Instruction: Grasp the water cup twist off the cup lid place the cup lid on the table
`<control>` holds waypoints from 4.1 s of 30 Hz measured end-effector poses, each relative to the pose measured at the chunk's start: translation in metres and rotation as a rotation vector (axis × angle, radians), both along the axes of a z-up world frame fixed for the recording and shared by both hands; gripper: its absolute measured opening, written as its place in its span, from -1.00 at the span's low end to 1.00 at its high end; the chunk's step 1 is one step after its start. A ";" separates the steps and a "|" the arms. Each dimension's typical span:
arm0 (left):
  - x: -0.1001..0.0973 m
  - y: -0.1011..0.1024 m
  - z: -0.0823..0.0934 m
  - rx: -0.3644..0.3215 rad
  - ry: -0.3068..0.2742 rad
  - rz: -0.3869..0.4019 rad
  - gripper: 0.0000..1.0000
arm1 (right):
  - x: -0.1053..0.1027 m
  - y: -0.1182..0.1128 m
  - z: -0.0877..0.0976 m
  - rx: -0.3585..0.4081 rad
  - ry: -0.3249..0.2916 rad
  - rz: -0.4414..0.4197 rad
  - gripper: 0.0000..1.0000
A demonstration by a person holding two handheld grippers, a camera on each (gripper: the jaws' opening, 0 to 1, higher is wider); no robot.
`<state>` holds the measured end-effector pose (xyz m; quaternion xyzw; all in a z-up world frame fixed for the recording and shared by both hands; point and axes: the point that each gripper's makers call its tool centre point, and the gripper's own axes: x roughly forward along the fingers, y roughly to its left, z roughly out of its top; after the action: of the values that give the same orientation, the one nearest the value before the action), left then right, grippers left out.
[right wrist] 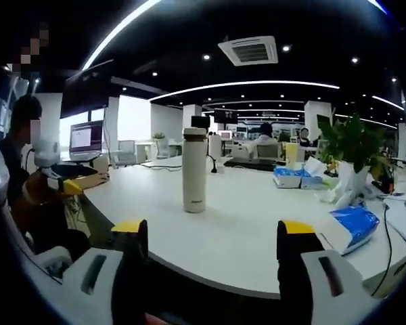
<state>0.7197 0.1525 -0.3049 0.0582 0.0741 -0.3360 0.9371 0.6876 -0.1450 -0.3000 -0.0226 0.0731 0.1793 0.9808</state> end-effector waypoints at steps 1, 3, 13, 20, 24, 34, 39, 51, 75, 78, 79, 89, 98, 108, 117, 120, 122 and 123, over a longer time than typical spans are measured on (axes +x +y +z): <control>0.000 -0.002 0.001 -0.003 -0.003 -0.006 0.71 | 0.000 0.000 0.000 -0.002 0.001 0.002 0.58; 0.003 -0.004 0.002 -0.011 -0.012 -0.016 0.71 | 0.000 0.000 0.000 0.000 0.000 0.004 0.58; 0.022 -0.026 -0.002 -0.031 -0.033 -0.084 0.71 | 0.003 -0.002 0.000 0.007 -0.004 -0.004 0.59; 0.037 -0.037 -0.012 -0.029 -0.024 -0.131 0.71 | -0.003 -0.006 0.004 0.004 -0.011 -0.020 0.59; 0.039 -0.043 -0.008 -0.057 -0.048 -0.156 0.72 | -0.005 -0.008 0.003 0.002 -0.008 -0.029 0.59; 0.045 -0.051 -0.006 -0.088 -0.057 -0.184 0.74 | 0.001 -0.004 0.002 0.009 0.000 -0.016 0.59; 0.044 -0.051 -0.008 -0.076 -0.063 -0.179 0.74 | 0.006 -0.001 0.001 0.004 0.006 -0.005 0.58; 0.058 -0.053 -0.029 -0.076 -0.014 -0.187 0.69 | 0.006 0.008 -0.008 0.013 0.029 0.017 0.58; 0.069 -0.058 -0.037 -0.084 0.006 -0.202 0.62 | 0.005 0.013 -0.009 0.017 0.039 0.020 0.56; 0.074 -0.062 -0.036 -0.087 -0.001 -0.212 0.62 | 0.006 0.011 -0.009 0.009 0.035 0.013 0.56; 0.075 -0.065 -0.035 -0.092 -0.001 -0.219 0.62 | 0.006 0.011 -0.009 0.008 0.034 0.012 0.56; 0.088 -0.076 -0.039 -0.102 0.001 -0.245 0.62 | 0.005 0.013 -0.006 0.010 0.040 0.021 0.56; 0.102 -0.084 -0.046 -0.112 0.003 -0.259 0.65 | 0.006 0.010 -0.010 0.003 0.052 0.017 0.57; 0.122 -0.090 -0.043 -0.131 -0.028 -0.264 0.74 | 0.010 0.013 -0.015 -0.001 0.057 0.023 0.57; 0.140 -0.101 -0.046 -0.136 -0.039 -0.272 0.74 | 0.013 0.018 -0.018 0.005 0.066 0.034 0.58; 0.145 -0.107 -0.045 -0.138 -0.072 -0.283 0.74 | 0.015 0.019 -0.021 0.019 0.090 0.036 0.62; 0.147 -0.109 -0.044 -0.133 -0.081 -0.287 0.74 | 0.017 0.019 -0.020 0.009 0.085 0.030 0.62; 0.148 -0.109 -0.045 -0.129 -0.075 -0.290 0.74 | 0.017 0.020 -0.020 0.002 0.084 0.028 0.62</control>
<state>0.8678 0.0430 -0.3496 0.0205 0.0079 -0.4695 0.8826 0.7043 -0.1253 -0.3202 -0.0150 0.1135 0.1937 0.9744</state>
